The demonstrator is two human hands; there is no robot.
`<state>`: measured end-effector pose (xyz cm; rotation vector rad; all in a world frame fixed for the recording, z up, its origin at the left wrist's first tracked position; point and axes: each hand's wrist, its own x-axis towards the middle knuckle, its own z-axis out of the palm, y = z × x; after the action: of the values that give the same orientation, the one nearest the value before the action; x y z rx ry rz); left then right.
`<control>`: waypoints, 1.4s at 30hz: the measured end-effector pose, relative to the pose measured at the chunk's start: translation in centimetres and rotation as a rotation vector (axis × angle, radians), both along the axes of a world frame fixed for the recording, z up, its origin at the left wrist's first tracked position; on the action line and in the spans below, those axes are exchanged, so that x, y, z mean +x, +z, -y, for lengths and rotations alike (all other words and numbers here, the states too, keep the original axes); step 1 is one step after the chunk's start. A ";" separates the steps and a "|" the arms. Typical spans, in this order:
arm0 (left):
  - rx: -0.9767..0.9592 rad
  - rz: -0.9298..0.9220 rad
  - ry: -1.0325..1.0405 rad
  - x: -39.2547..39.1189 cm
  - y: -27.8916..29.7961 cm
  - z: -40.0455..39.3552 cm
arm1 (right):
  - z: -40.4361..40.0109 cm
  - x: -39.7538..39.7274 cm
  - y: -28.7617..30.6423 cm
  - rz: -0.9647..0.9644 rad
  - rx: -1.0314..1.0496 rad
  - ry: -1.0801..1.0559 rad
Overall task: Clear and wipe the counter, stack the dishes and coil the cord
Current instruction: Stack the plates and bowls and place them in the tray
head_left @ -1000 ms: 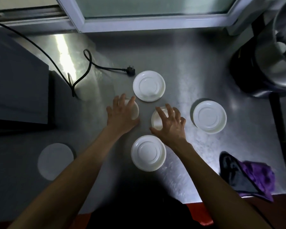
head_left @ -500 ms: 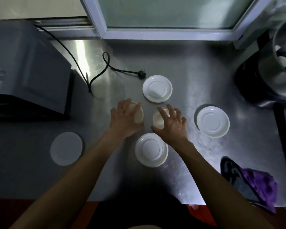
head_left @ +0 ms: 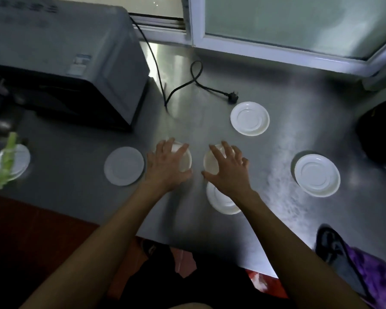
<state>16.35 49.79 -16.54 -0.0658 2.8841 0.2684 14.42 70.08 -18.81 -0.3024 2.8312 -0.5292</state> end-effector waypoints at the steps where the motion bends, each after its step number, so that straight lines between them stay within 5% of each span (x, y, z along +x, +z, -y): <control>1: 0.004 -0.003 0.015 0.8 0.2 0.8 | 0.9 0.3 0.2 -0.008 0.002 0.022; 28: -0.029 -0.082 0.565 31.8 5.1 37.0 | 39.6 19.7 5.7 -0.161 0.039 0.571; 42: 0.012 -0.070 0.867 38.3 4.3 48.3 | 56.0 22.6 6.1 -0.169 -0.042 0.849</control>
<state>54.67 1.53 -12.26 -1.3232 2.7305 0.4330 37.02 14.04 -12.75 -1.5054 2.4897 -0.3705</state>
